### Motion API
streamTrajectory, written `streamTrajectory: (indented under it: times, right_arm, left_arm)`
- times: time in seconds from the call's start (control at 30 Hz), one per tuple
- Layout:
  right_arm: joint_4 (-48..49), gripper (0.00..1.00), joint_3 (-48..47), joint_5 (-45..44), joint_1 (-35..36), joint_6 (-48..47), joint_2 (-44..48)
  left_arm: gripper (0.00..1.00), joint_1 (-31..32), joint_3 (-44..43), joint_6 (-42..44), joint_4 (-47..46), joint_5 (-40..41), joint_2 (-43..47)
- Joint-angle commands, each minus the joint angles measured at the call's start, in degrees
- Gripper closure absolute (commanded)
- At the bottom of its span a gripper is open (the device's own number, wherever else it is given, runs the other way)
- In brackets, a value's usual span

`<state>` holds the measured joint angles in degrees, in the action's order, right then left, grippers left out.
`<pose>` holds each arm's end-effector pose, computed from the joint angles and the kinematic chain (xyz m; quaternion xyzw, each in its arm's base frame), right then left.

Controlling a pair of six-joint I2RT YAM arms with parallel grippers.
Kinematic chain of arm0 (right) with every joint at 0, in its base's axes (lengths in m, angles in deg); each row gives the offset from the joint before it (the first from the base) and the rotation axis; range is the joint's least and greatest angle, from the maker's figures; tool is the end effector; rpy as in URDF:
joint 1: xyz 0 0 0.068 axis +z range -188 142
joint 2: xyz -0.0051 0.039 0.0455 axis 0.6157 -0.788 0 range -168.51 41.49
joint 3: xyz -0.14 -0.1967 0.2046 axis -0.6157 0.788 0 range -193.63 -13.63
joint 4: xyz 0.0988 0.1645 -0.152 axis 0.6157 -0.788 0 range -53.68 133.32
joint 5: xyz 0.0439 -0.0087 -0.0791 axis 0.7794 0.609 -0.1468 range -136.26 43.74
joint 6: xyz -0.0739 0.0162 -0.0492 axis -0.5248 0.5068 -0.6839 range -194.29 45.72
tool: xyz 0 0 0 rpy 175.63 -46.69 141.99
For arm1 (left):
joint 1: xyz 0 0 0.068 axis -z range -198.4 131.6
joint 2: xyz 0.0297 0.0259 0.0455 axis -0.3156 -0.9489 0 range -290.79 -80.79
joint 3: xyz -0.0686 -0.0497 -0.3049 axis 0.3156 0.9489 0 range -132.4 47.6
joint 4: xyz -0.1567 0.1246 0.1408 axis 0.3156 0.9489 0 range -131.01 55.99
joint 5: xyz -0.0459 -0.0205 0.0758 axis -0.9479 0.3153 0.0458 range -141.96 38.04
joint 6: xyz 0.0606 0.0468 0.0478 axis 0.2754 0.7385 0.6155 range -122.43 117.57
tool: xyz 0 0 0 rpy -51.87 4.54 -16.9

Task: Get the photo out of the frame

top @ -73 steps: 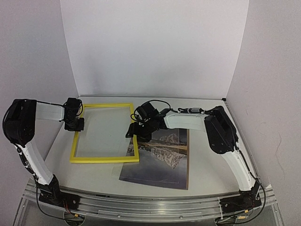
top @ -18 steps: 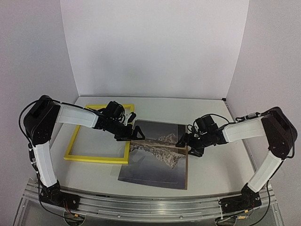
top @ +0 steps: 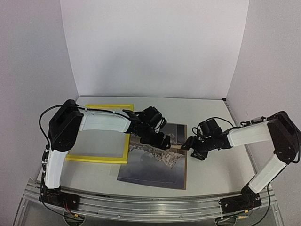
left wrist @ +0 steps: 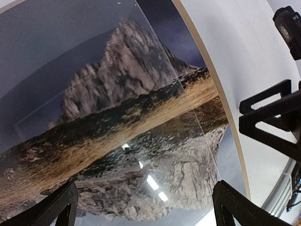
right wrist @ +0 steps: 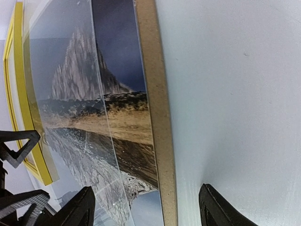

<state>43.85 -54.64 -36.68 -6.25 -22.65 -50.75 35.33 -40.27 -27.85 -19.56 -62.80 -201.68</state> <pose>0.2636 0.1789 0.1639 0.1344 0.9292 0.2816 0.1979 0.2781 -0.4046 0.1803 0.2597 0.9123 -0.2628 0.1768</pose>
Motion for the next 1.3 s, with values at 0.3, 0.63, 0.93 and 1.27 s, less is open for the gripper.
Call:
streamTrajectory:
  times: [0.3,0.63,0.93,1.27]
  right_arm:
    - [0.24,0.69,1.87,2.09,0.02,2.01,-1.52]
    - [0.84,0.85,0.7,4.45,0.01,0.95,-6.19]
    - [0.79,1.0,0.42,3.76,0.07,1.12,-9.19]
    - [0.69,1.0,0.0,3.09,0.08,0.48,-9.98]
  left_arm:
    - [0.01,8.24,-30.05,-5.68,25.02,23.5,-19.69]
    - [0.0,9.01,-35.64,-7.86,27.66,21.84,-23.44]
    - [0.01,9.1,-38.39,-8.25,28.59,21.97,-24.41]
    - [0.09,9.14,-39.65,-11.35,40.6,28.85,-29.14]
